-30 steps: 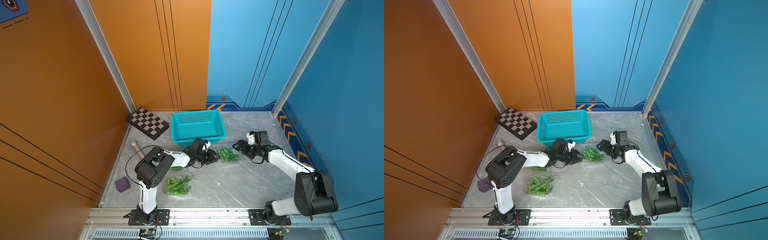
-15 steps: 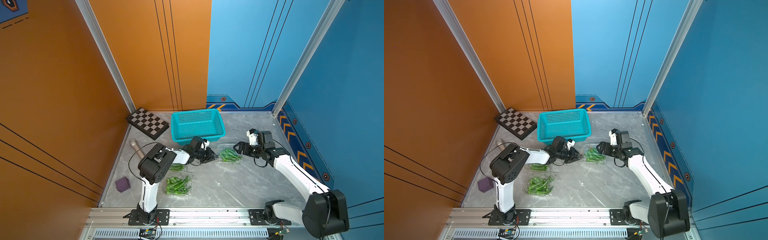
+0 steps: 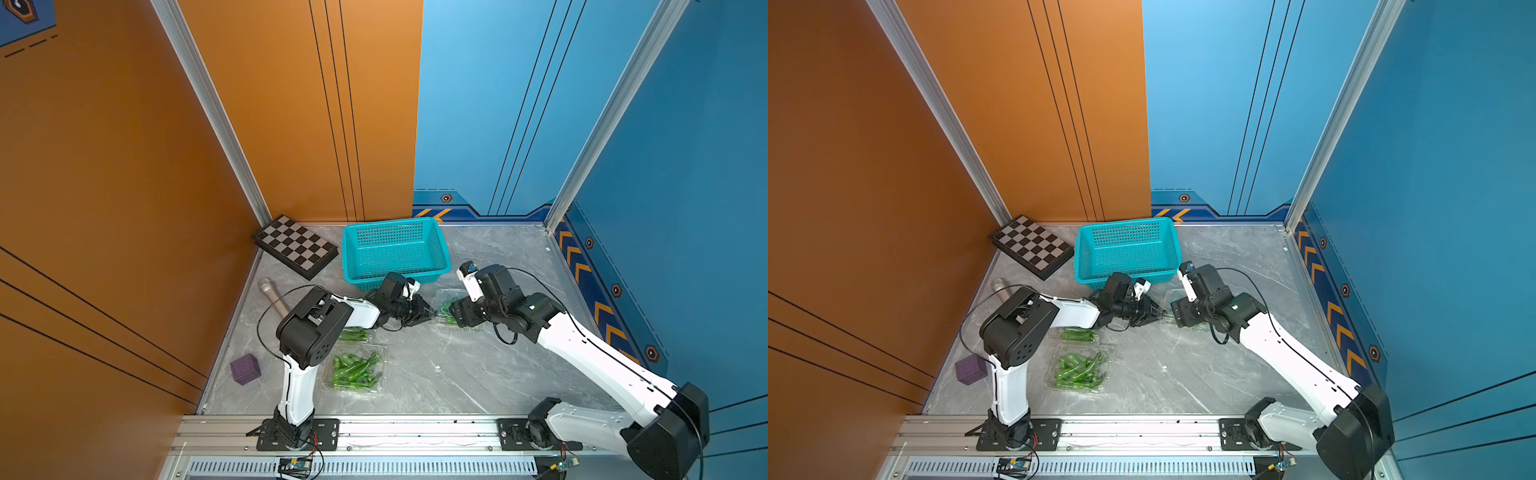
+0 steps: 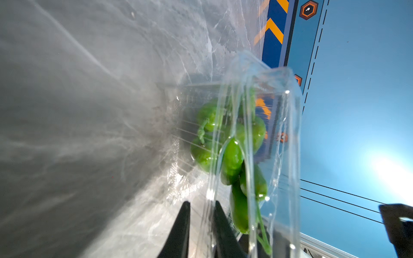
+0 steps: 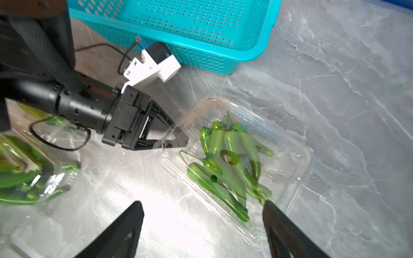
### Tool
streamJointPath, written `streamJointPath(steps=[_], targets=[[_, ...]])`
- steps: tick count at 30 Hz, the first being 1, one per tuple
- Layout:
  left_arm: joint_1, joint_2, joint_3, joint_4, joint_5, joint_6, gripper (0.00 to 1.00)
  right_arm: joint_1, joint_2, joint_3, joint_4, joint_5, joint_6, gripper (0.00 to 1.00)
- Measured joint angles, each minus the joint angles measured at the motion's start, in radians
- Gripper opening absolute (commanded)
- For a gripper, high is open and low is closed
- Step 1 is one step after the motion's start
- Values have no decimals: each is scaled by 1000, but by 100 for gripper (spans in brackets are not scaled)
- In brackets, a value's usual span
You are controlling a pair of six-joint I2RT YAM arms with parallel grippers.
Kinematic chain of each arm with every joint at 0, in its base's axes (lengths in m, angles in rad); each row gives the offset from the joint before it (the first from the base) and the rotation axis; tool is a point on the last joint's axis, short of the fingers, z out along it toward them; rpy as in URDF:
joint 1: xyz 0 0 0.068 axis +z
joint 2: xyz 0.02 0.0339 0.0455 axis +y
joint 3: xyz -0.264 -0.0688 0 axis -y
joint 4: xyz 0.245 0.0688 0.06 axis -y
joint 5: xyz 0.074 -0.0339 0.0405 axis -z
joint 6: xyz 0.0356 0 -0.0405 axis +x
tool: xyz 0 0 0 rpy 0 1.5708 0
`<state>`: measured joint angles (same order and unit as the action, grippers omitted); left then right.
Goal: Take small green peppers out of containers
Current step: Open the packing box at the center of the board.
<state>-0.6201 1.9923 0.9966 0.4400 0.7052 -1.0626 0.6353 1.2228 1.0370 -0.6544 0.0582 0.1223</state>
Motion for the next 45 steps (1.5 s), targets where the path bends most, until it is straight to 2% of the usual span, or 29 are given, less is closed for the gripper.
streamJointPath(steps=[6,12,20,30,36,39,45], targets=[[0,0,6,-12,0,4,19,151,122,43,-77,193,-74,84],[0,0,6,-14,0,8,19,192,253,71,-95,310,-128,84],[0,0,6,-14,0,8,19,196,302,72,-85,340,-161,82],[0,0,6,-16,0,11,19,195,372,69,20,386,-188,76],[0,0,8,-16,-1,10,18,200,379,21,102,447,-215,59],[0,0,13,-16,-1,10,17,208,379,4,130,507,-235,42],[0,0,14,-15,-1,10,13,211,375,-28,187,602,-250,31]])
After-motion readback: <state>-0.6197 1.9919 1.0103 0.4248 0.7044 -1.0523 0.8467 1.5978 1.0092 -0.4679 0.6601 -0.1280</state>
